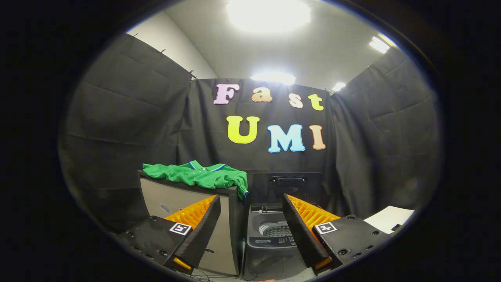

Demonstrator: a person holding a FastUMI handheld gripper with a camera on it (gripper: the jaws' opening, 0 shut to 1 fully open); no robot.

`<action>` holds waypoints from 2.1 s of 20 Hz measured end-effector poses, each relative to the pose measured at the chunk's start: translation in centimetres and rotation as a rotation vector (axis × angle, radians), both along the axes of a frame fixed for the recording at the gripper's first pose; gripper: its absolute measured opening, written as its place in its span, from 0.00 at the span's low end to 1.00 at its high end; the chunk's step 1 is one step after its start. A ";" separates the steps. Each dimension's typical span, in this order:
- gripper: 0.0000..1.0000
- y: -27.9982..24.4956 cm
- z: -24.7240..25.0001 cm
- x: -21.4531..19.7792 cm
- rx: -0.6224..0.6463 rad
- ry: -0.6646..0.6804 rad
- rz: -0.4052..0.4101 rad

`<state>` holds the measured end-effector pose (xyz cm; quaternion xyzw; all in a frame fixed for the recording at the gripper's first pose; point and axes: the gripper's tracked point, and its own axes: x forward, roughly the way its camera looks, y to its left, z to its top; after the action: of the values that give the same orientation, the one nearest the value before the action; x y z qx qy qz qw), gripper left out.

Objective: Put the clothes into the washing machine and then close the washing machine lid.

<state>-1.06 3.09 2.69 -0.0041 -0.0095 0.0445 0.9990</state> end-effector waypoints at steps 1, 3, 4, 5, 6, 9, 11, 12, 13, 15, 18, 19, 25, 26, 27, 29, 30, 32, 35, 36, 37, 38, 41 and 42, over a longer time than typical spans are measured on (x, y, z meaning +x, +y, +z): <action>0.98 0.2 0.7 0.2 -0.004 -0.007 0.005; 0.98 0.9 2.3 1.2 -0.005 -0.017 0.024; 0.98 1.1 3.1 2.0 0.002 -0.007 0.029; 0.98 1.4 3.9 2.8 0.019 0.010 0.036; 0.98 1.7 4.8 3.7 0.046 0.025 0.046; 0.99 1.6 9.8 6.5 0.122 0.009 0.040; 0.98 1.9 12.5 8.3 0.137 -0.002 0.030; 0.98 1.9 13.0 9.1 0.132 0.017 0.024; 0.97 2.2 13.5 9.9 0.123 0.043 0.031; 0.98 3.0 14.9 11.5 0.117 0.075 0.045; 0.98 4.2 17.3 13.3 0.105 0.073 0.065; 0.98 4.7 17.8 14.0 0.092 0.080 0.074; 0.98 8.4 20.1 17.1 0.038 0.108 0.135; 0.98 9.1 20.1 17.8 0.042 0.124 0.145; 0.98 9.7 20.1 18.4 0.050 0.144 0.155; 0.98 10.6 19.6 19.8 0.043 0.191 0.154; 0.98 11.1 19.4 20.4 0.032 0.212 0.154; 0.98 12.6 18.7 21.4 0.014 0.255 0.161; 0.98 15.1 17.2 23.0 -0.016 0.337 0.196; 0.98 15.7 16.4 23.4 -0.026 0.368 0.201; 0.98 16.5 15.9 23.9 -0.025 0.395 0.211; 0.98 17.2 15.4 24.5 -0.021 0.421 0.218; 0.98 19.5 13.4 25.7 -0.010 0.505 0.232; 0.98 20.2 12.9 26.2 -0.008 0.523 0.239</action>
<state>25.14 23.27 15.56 0.0046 0.2482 0.1614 0.9552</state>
